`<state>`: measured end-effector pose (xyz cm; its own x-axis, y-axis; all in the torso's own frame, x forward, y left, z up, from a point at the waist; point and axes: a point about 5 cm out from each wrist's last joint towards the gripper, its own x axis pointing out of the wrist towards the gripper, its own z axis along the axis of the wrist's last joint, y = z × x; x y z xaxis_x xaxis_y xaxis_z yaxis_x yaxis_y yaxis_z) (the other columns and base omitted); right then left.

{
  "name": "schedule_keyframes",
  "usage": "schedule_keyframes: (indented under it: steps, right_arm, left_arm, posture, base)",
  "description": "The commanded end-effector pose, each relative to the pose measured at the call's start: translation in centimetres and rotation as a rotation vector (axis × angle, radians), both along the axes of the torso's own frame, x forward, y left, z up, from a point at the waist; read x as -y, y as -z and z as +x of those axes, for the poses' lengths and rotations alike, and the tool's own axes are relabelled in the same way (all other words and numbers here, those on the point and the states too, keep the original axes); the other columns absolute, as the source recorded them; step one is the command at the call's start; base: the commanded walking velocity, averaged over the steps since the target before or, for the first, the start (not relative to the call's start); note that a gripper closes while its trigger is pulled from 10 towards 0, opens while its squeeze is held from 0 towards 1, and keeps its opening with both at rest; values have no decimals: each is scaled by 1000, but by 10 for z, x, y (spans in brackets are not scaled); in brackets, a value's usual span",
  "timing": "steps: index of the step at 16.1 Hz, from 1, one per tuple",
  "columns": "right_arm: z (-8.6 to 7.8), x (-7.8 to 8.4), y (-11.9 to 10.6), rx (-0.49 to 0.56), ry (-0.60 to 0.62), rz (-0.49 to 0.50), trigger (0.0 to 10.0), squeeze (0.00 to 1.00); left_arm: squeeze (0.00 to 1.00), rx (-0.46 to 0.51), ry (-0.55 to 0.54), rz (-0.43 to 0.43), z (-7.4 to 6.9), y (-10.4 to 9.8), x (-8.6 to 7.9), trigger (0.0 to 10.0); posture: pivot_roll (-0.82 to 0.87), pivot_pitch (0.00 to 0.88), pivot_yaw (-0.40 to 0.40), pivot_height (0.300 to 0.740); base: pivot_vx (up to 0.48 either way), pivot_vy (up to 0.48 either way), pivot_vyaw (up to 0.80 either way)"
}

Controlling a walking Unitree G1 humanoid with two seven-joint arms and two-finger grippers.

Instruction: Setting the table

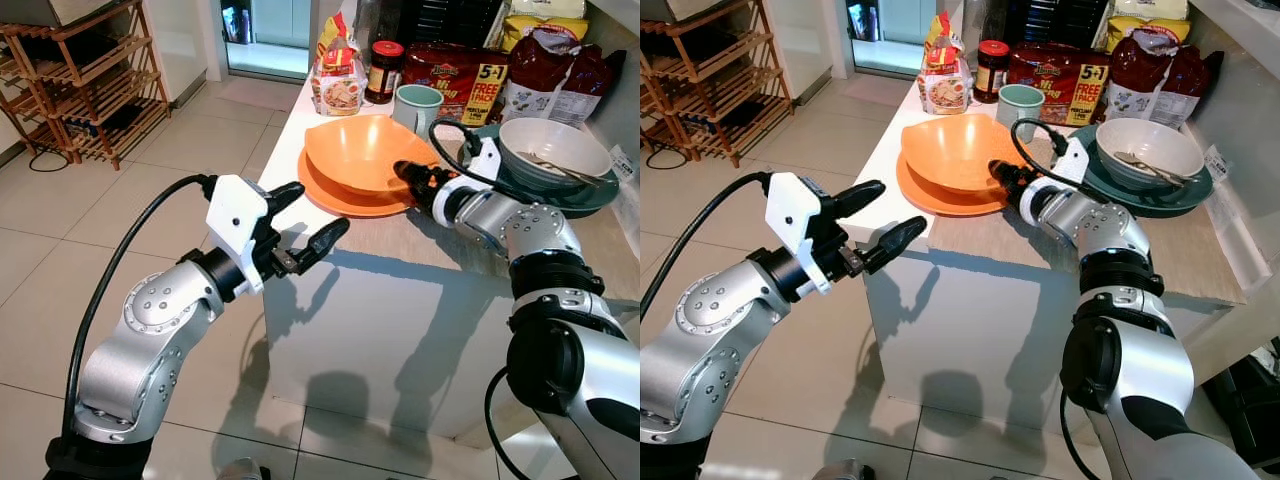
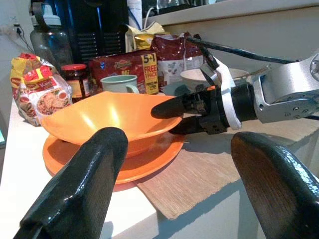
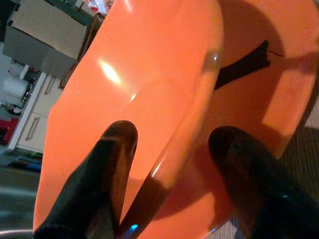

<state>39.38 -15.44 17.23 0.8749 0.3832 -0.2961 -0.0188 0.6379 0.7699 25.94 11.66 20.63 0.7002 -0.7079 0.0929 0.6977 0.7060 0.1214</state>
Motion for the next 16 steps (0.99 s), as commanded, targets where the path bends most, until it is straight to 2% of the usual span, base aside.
schedule_keyframes:
  steps: [1, 9, 12, 13, 15, 16]
  right_arm:
    - [1, 3, -3, 4, 7, 1, 0, 0]
    - [-3, 1, -1, 1, -6, 35, 0, 0]
    - [-3, 1, -5, 25, -4, 21, 0, 0]
    - [-4, -1, -10, 54, -8, 25, 0, 0]
    - [-13, -9, -23, 154, -19, -24, 0, 0]
    - [-20, -11, -27, 203, -14, -31, 0, 0]
  left_arm:
    - [0, 28, 38, 4, -4, -7, 4, 10000]
    - [0, 32, 28, 7, -3, -7, 4, 10000]
    - [0, 37, 20, 13, -2, -8, 2, 10000]
    - [0, 40, -1, 15, 0, -8, 0, 10000]
    - [0, 68, -197, 74, 15, -2, -14, 10000]
    - [0, 67, -251, 52, 20, -3, -21, 10000]
  posture:
    - [148, 0, -41, 740]
    - [149, 0, -41, 740]
    - [150, 0, -38, 740]
    - [150, 0, -38, 740]
    - [141, 1, -29, 740]
    - [137, 2, -24, 740]
  base:
    - [0, 0, 0]
    - [0, 0, 0]
    - [0, 0, 0]
    - [0, 0, 0]
    - [0, 0, 0]
    - [0, 0, 0]
